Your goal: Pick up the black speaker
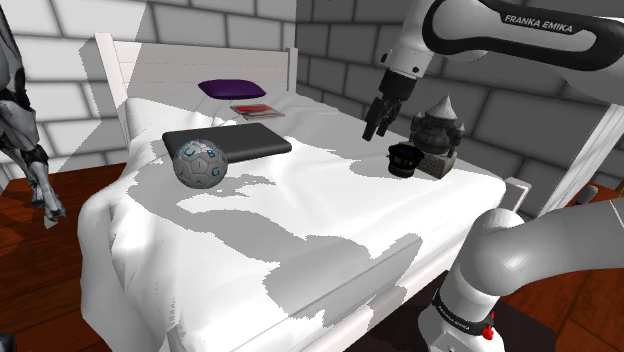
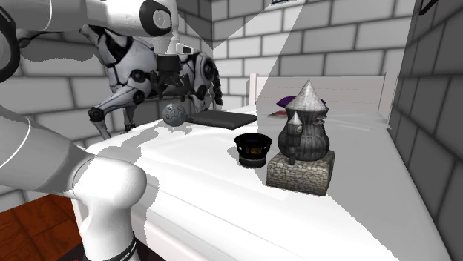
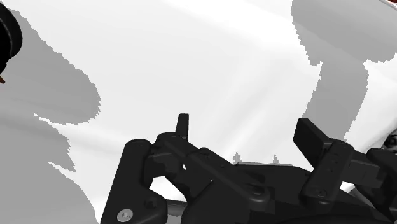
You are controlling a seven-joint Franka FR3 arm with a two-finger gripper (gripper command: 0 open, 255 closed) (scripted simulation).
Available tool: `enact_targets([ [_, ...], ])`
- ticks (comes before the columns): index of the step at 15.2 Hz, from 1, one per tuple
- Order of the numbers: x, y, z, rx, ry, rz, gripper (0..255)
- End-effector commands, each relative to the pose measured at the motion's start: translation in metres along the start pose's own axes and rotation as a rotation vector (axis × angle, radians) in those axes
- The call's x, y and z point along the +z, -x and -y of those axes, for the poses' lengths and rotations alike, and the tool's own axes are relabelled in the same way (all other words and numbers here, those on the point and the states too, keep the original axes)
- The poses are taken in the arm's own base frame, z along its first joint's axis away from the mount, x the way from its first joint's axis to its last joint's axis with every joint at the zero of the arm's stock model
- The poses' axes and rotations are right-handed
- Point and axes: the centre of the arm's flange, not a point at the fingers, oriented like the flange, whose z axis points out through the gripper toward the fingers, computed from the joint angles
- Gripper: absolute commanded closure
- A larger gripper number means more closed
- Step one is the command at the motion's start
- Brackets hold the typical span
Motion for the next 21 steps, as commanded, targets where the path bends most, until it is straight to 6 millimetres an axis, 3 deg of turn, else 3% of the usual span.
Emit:
enact_targets([
  [1, 0.000, 0.000, 0.000, 0.000, 0.000, 0.000, 0],
  [11, 0.048, -0.032, -0.084, 0.181, 0.272, 0.099, 0],
  [21, 0.073, -0.043, -0.182, 0.363, 0.543, 0.198, 0],
])
